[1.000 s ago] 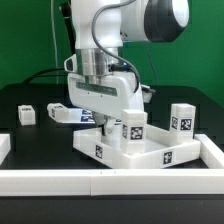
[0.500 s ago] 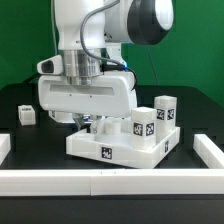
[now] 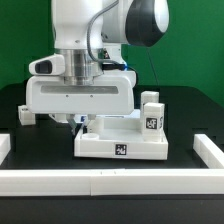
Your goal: Assemble square table
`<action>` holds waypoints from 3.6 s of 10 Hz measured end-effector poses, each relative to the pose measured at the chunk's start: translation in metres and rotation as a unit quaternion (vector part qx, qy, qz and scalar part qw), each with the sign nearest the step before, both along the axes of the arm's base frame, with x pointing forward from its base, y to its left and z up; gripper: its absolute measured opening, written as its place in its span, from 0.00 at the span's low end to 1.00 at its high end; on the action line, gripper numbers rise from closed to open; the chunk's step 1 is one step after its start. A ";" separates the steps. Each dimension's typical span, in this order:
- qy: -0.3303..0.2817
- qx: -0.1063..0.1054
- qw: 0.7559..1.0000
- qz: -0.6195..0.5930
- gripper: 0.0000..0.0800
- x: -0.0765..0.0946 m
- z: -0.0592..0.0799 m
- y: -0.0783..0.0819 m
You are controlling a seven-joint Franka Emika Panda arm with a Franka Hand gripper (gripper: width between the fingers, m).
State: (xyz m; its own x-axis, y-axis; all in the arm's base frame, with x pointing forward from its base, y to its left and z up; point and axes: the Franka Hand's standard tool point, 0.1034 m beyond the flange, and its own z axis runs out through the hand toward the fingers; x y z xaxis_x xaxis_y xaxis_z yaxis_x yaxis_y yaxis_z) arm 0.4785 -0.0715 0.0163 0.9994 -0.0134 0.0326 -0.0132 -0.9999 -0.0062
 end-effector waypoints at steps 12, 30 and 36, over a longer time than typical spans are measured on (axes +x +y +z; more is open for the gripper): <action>0.001 -0.117 0.781 0.613 0.07 0.086 0.022 0.046; -0.043 -0.132 0.708 0.693 0.07 0.153 0.028 0.140; -0.045 -0.131 0.712 0.688 0.08 0.158 0.017 0.144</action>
Offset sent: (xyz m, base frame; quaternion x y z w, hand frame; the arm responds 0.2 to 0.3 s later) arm 0.0000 0.0000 0.0000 0.0000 0.0000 -0.1296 0.9916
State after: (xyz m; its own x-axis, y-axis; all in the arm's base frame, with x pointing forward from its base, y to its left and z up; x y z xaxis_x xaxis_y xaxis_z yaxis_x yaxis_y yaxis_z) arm 0.6364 0.0723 0.0336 0.0546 0.9951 -0.0824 0.9692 -0.0329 0.2442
